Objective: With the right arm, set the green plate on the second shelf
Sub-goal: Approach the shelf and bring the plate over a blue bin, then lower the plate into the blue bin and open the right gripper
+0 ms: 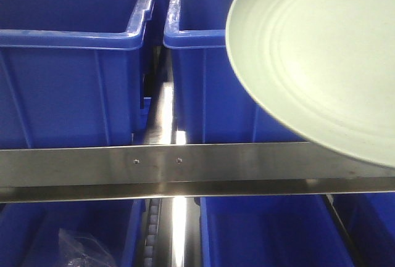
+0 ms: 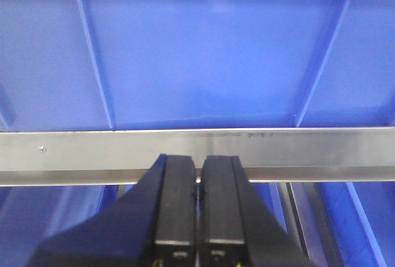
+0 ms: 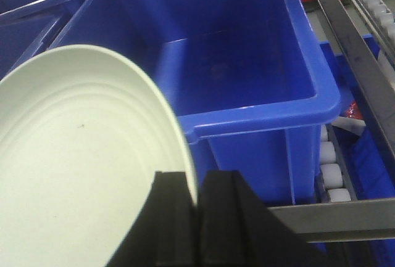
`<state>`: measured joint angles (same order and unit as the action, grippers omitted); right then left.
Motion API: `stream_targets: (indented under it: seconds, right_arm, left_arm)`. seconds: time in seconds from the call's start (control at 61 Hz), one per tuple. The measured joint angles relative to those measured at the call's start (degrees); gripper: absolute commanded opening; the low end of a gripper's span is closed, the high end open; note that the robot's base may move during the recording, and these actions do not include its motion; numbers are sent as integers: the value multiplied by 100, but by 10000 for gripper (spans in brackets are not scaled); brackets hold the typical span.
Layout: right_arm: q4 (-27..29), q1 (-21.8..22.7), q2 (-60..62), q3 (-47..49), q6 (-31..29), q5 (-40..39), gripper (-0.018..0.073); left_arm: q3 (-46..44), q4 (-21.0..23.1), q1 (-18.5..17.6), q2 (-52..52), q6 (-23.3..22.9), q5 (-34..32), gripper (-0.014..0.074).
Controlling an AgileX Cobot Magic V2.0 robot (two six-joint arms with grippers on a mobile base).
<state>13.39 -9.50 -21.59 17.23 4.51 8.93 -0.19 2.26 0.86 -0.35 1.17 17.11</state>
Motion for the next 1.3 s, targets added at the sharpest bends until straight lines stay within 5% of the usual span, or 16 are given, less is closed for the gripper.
stream_targets:
  seconds: [1.295]
  right_arm:
    - [0, 0, -323, 490, 0, -266, 48]
  left_arm:
    - [0, 0, 0, 0, 0, 0, 124]
